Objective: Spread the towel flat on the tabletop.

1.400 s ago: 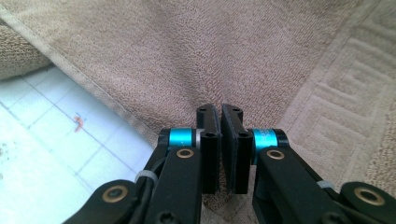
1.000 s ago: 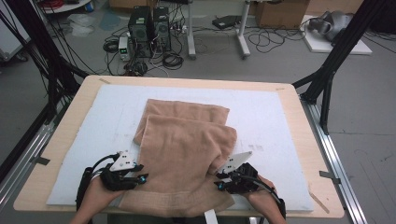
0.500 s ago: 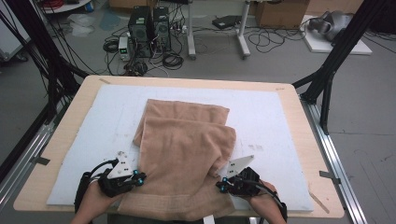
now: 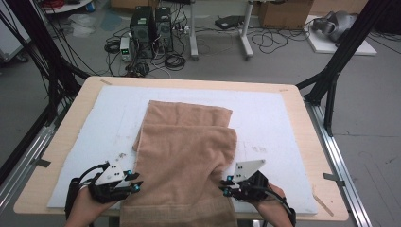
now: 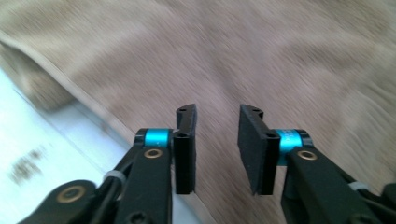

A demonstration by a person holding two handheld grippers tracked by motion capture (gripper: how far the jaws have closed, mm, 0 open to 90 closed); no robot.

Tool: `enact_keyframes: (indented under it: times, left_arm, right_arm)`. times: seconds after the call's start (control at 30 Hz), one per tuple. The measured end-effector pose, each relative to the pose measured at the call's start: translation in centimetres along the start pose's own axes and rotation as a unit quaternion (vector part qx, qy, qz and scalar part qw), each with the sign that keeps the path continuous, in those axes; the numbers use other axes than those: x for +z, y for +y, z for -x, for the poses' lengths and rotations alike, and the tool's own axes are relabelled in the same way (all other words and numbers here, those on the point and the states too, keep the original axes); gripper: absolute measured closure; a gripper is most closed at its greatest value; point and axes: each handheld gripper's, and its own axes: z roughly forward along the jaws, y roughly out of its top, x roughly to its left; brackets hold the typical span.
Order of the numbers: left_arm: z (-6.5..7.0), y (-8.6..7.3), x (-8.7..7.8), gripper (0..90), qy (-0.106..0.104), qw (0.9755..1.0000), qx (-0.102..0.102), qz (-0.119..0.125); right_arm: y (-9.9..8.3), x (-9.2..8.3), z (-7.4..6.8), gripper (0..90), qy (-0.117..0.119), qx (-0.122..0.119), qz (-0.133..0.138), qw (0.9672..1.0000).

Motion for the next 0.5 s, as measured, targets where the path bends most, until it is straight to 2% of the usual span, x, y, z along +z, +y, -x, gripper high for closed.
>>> enact_keyframes:
  times: [0.1,0.13,0.2,0.27,0.3,0.4,0.43,0.5]
  left_arm:
    - [-1.0,0.9,1.5,62.1,0.010,0.9999,-0.005,0.002]
    - [-1.3,1.2,2.1,61.1,0.012,0.9999,-0.010,0.000]
    - [-1.8,1.5,3.1,58.7,0.014,0.9998,-0.015,-0.006]
    - [-2.1,1.4,4.1,58.7,0.012,0.9994,-0.017,-0.027]
    - [-2.2,1.3,4.5,58.9,0.015,0.9988,-0.013,-0.045]
    - [-2.2,1.0,4.7,67.8,0.001,0.9991,-0.014,-0.039]
    - [-2.2,0.9,4.6,69.7,-0.002,0.9992,-0.014,-0.038]
    - [-2.0,0.9,4.6,76.1,-0.003,0.9993,-0.012,-0.035]
  right_arm:
    - [0.9,0.8,1.7,70.0,-0.008,0.005,0.001,1.0000]
    - [1.1,1.2,2.2,68.0,-0.016,0.010,-0.004,0.9998]
    - [1.4,2.2,3.2,67.5,-0.016,0.013,-0.014,0.9997]
    - [1.3,3.3,4.0,66.8,-0.014,0.021,-0.028,0.9993]
    - [1.1,3.8,4.3,67.6,-0.011,0.022,-0.034,0.9991]
    - [0.1,4.7,4.6,76.0,-0.002,0.037,-0.052,0.9980]
    - [-0.2,4.6,4.7,79.6,0.000,0.044,-0.037,0.9984]
    - [-0.6,4.4,4.6,83.3,0.006,0.051,-0.031,0.9982]
